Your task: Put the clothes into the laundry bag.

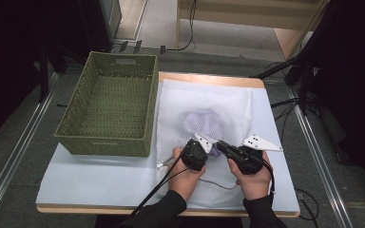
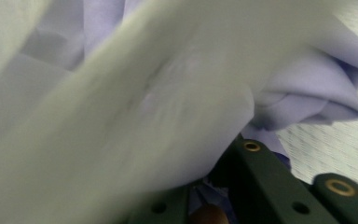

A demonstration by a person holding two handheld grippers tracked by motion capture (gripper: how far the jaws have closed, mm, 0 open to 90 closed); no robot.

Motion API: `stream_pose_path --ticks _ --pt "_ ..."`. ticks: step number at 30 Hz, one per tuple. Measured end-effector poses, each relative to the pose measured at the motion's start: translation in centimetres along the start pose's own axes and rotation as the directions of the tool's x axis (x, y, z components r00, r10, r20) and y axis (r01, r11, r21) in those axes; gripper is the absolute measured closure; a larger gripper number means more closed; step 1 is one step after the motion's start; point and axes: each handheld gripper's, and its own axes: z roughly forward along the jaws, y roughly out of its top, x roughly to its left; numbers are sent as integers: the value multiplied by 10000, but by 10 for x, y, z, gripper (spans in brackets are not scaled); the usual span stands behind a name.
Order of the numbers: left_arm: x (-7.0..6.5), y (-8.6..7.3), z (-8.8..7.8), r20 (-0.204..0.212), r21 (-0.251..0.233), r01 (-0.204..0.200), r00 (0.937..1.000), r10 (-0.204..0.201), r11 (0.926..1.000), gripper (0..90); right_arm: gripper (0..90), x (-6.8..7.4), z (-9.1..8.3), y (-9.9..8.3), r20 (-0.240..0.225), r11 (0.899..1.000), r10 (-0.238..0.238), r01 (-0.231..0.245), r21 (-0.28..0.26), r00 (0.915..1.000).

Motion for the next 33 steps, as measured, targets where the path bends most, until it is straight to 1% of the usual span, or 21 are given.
stream_pose_path --ticks 2,4,5,6,7,8,10,11,13,15,16,18,20,22,23,26,27,29,30,32,33 --pt "0 -3 -6 498 68 1 9988 -4 10000 711 900 -1 0 0 7 10000 19 -19 -3 10000" --pt "1 -7 -16 1149 122 82 9933 -96 9999 612 900 0 1 0 -22 10000 44 -44 9 10000" --pt "1 -10 -22 1370 143 53 9905 -72 9999 574 900 0 1 0 -46 10000 15 -15 -6 10000" --pt "1 -13 -30 1535 69 10 9881 -20 10000 551 900 0 0 0 -67 10000 -4 4 14 10000" --pt "2 -17 -38 1758 -46 -97 9844 104 9999 528 900 1 0 0 -75 10000 -11 11 33 10000" --pt "4 -21 -47 1826 -119 -225 9829 243 9997 507 900 1 0 0 -111 10000 -36 36 15 9999" --pt "10 -29 -64 1829 -281 -348 9823 394 9990 489 900 2 -1 -1 -166 10000 -73 73 38 9998" --pt "14 -34 -72 1872 -418 -239 9818 314 9988 482 900 4 -2 -1 -206 9999 -75 77 105 9998" --pt "24 -41 -84 1692 -467 -219 9851 295 9987 476 900 7 -4 -3 -275 9997 -162 167 176 9995" --pt "37 -51 -96 1512 -571 -34 9884 120 9984 468 900 11 -5 -6 -350 9994 -212 221 262 9992" --pt "44 -56 -101 1376 -581 -21 9904 101 9983 466 900 13 -6 -8 -369 9992 -246 258 311 9990" --pt "56 -66 -108 1310 -547 333 9911 -259 9979 460 900 17 -8 -11 -425 9988 -261 277 395 9988" --pt "67 -76 -112 1204 -459 577 9914 -518 9973 451 900 20 -10 -15 -433 9981 -323 345 502 9985" --pt "77 -87 -114 1332 -223 872 9876 -835 9959 435 900 22 -13 -20 -485 9975 -307 337 616 9983" --pt "82 -92 -115 1251 -131 996 9874 -972 9949 429 899 23 -14 -22 -479 9973 -270 302 672 9985" --pt "95 -104 -117 1168 -6 1484 9822 -1473 9889 409 898 23 -17 -31 -473 9962 -143 183 847 9988" --pt "98 -107 -118 1178 25 1668 9791 -1659 9860 405 897 22 -17 -35 -465 9955 -127 170 934 9988" --pt "103 -111 -118 1437 208 2026 9685 -2035 9790 394 896 22 -15 -42 -455 9930 -82 135 1171 9989" --pt "104 -112 -116 1599 318 2099 9641 -2122 9772 389 893 21 -14 -46 -467 9913 -29 91 1312 9989" --pt "105 -114 -113 1966 536 2264 9525 -2326 9726 388 873 20 -9 -52 -477 9865 -5 83 1637 9989" --pt "105 -115 -113 1957 478 2303 9520 -2352 9719 403 839 19 -7 -54 -504 9850 2 85 1724 9987"
